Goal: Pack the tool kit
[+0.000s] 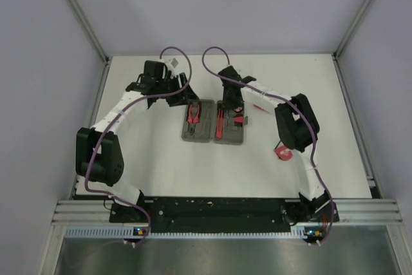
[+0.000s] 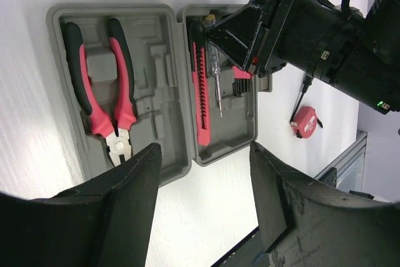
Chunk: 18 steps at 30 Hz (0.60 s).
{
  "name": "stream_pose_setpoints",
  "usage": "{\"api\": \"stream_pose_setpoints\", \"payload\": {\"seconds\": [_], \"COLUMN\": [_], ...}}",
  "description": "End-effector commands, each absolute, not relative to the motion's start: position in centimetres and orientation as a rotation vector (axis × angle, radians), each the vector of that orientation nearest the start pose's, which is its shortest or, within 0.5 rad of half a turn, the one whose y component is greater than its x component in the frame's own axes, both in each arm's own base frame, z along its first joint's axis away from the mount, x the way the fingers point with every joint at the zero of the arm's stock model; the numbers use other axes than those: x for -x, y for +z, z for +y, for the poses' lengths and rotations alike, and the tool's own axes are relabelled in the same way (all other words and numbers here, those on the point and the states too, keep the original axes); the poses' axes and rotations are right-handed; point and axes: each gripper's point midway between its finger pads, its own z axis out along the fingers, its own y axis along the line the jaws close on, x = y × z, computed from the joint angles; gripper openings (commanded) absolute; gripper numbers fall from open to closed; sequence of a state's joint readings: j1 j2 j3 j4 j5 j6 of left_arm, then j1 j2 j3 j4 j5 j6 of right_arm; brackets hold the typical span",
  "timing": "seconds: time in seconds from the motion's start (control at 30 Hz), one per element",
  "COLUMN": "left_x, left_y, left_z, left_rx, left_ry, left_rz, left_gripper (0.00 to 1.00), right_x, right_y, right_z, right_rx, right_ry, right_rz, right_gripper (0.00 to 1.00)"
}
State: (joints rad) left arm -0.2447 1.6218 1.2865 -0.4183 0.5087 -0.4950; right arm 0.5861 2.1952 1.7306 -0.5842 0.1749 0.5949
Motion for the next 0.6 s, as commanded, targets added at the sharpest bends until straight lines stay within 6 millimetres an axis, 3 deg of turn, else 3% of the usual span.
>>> {"api": "stream_pose_setpoints", "payload": {"seconds": [0.0,0.17,0.4,0.57], "left_x": [-38.8,-38.7,-38.8,-39.3], "left_y": [18.8,19.0,19.4,19.6], "left_z": [-20.5,-20.6,-21.4,-22.6], "left_rx": [0.001,-0.003,-0.016,-0.033], "left_ry": [-0.974,-0.986,-1.048,-1.115], "left_rz": [2.356,2.352,2.335,2.317], "left_gripper": [0.63,0.62,0.63,0.58], "right_x": [-44.1,-44.6,-44.8,-43.1], "right_y": [3.8,6.5,10.5,12.2], "right_z": [28.1,28.4,28.8,28.5], "right_rx": [-0.064,-0.07,-0.062,-0.064], "right_ry": [0.189,0.221,0.287,0.347], "right_rz": [2.591,2.541,2.474,2.473], "right_gripper": [0.18,0.39,0.4,0.38]}}
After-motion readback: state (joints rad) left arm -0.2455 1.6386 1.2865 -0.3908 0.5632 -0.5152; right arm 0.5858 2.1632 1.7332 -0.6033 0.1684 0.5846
